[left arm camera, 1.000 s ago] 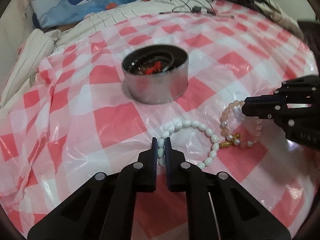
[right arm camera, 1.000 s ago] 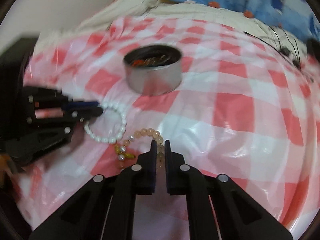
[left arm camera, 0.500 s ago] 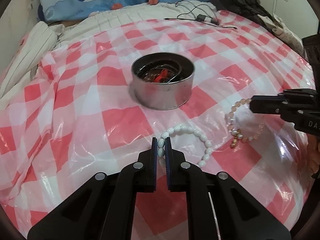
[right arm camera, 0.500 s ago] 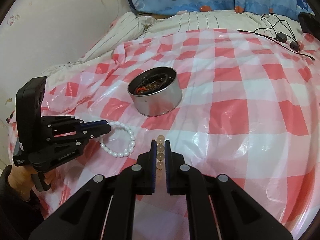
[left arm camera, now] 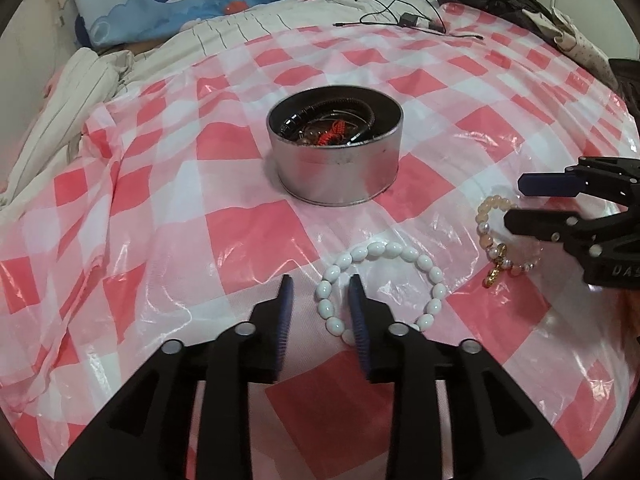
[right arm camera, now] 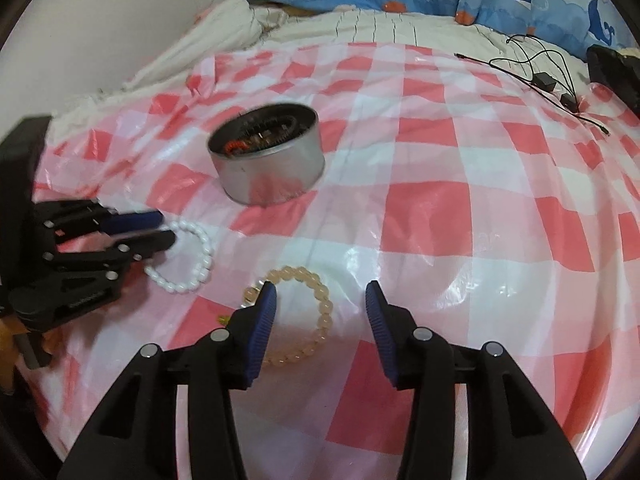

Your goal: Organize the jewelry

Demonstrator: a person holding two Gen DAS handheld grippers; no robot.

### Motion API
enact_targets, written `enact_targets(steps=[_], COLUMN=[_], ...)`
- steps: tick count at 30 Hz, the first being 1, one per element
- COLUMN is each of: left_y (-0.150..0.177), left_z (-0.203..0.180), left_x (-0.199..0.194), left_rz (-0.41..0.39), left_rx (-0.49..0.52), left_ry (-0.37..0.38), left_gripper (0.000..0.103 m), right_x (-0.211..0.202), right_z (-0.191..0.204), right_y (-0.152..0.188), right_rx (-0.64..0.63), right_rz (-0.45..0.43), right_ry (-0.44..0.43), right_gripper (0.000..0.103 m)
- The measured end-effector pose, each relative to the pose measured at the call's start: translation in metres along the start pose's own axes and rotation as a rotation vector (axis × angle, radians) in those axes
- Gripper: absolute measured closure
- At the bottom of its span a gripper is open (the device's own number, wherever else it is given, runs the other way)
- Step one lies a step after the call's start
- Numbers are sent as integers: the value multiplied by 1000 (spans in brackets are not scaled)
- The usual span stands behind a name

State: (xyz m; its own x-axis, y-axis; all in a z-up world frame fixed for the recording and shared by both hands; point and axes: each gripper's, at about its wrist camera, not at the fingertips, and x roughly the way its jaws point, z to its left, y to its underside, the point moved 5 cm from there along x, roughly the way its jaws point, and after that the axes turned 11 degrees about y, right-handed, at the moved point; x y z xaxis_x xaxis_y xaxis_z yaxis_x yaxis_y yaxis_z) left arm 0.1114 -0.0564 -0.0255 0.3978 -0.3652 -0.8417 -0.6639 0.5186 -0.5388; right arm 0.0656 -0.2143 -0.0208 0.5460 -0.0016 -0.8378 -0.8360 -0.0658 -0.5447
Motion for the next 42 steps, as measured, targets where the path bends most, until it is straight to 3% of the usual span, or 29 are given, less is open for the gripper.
enact_targets(steps=[5,42], left_y=[1,1], left_z=[-4,-6], left_x=[4,5], left_rz=[6,9], left_rx=[24,50], left_ry=[-19,-56], left_gripper=[70,63], right_x=[4,4], right_z=[8,9], right_y=[4,4], right_rx=[-65,-63], right_rz=[0,-3], right_ry=[50,52], right_gripper=[47,47])
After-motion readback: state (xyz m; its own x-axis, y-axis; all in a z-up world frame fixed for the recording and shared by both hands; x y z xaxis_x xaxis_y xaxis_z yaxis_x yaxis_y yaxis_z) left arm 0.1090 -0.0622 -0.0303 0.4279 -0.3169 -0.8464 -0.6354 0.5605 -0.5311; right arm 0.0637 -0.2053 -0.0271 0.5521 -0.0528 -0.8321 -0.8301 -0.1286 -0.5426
